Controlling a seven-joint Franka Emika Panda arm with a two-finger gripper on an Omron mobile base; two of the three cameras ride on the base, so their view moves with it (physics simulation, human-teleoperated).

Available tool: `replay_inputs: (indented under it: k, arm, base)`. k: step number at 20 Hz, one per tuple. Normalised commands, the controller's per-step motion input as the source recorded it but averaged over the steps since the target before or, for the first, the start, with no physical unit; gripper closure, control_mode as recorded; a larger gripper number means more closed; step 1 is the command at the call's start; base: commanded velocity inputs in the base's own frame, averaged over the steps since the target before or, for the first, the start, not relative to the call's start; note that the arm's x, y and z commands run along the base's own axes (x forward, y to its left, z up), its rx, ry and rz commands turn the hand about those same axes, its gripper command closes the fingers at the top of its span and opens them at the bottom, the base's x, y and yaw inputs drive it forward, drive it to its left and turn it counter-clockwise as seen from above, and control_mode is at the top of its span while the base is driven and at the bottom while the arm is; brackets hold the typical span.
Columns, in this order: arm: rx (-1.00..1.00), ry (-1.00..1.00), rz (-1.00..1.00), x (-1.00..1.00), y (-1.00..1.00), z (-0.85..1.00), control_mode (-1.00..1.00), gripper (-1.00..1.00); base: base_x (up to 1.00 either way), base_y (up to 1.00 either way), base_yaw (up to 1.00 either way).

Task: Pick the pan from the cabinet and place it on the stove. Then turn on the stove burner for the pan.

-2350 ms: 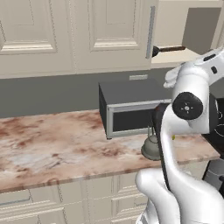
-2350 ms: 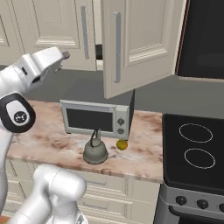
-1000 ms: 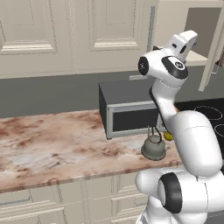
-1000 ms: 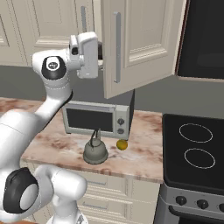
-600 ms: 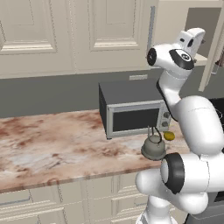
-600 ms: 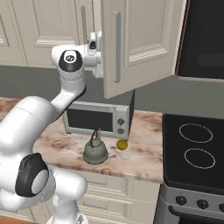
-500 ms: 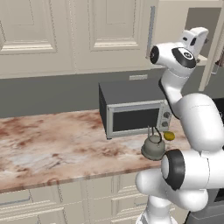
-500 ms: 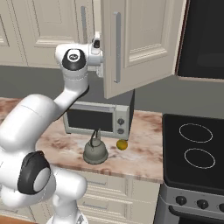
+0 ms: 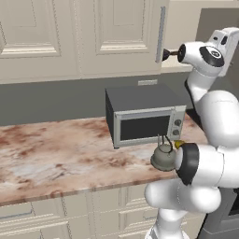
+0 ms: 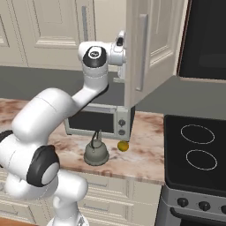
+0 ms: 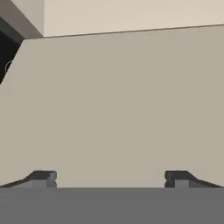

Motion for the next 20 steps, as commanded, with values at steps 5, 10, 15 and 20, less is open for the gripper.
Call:
replay_inputs:
  k: [5,10,15,20]
  arm:
    - [0.00,0.14,-0.09,0.00,-0.97,0.00,-1.00,-1.00]
    - [0.07,0.13,-0.04,0.02,-0.79,-0.06,-1.00,-1.00]
    - [0.09,0.02,0.00,-0.03,-0.32,-0.04,-1.00,-1.00]
    - [0.04,-0.07,0.00,-0.26,0.42,-0.02,-1.00,-1.00]
  base:
    - [0.00,0.00,0.00]
    - [0.00,0.00,0.00]
    - [0.00,0.00,0.00]
    - [0.00,0.00,0.00]
